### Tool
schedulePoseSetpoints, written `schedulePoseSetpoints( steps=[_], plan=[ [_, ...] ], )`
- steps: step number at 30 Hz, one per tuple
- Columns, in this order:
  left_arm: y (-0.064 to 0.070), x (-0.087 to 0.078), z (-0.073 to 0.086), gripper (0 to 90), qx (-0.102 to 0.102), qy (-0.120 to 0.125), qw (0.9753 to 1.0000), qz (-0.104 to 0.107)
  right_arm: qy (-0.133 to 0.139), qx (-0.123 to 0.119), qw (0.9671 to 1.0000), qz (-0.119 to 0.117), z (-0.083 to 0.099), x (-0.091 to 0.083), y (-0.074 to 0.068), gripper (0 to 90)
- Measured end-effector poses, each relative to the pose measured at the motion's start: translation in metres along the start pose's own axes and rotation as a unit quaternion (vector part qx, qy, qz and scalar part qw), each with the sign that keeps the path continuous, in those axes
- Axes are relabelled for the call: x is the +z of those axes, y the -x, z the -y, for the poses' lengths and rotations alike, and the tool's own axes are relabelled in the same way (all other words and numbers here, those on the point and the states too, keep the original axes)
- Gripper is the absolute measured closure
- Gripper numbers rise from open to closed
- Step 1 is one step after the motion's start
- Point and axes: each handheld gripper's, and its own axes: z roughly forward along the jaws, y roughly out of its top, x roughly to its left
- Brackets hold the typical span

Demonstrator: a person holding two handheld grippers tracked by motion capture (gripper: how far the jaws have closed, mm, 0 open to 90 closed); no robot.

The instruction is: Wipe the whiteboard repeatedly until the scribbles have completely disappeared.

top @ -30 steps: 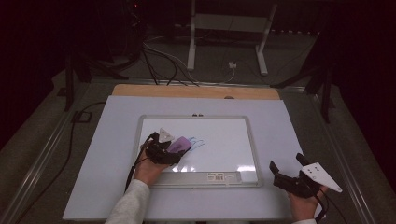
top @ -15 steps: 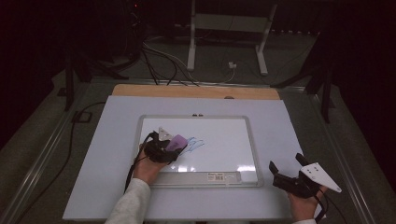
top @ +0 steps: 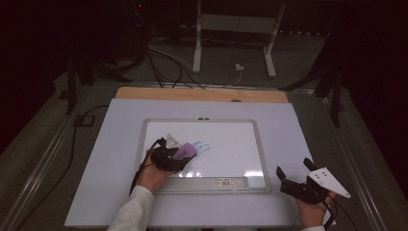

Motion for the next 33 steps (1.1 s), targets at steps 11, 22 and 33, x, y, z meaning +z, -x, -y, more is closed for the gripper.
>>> schedulePoseSetpoints(
  steps=[11,22,33],
  plan=[
    [-0.027,-0.003,0.004,42.0,-0.045,0.002,0.9979,-0.047,0.002,0.003,1.0000,0.002,0.000,-0.001,0.002,0.1],
    [-0.011,0.000,0.001,42.0,-0.019,0.001,0.9996,-0.018,0.000,0.000,1.0000,-0.001,0.000,0.000,0.000,0.1],
    [-0.006,0.008,-0.008,42.0,-0.011,-0.001,0.9996,-0.025,0.001,0.001,1.0000,0.000,0.000,-0.001,0.000,0.1]
  ],
)
